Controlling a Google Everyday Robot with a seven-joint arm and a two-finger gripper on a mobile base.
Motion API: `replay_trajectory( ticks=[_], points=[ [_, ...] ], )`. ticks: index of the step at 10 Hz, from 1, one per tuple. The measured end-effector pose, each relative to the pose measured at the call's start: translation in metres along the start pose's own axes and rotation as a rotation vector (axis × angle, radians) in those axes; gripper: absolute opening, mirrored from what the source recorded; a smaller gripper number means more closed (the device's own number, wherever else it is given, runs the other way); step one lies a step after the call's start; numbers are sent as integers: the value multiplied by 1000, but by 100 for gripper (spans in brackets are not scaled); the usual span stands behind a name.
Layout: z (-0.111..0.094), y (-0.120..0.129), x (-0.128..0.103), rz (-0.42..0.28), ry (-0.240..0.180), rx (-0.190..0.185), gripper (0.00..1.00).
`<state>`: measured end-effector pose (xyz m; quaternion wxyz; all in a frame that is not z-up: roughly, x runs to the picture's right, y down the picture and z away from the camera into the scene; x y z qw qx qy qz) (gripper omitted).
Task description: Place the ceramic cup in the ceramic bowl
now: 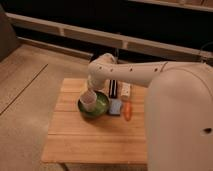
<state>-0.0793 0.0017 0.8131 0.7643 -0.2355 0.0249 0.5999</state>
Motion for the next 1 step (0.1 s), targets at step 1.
replay_trajectory(
  ticks=[1],
  points=[
    [-15, 12, -7, -30, -26, 1, 75]
  ],
)
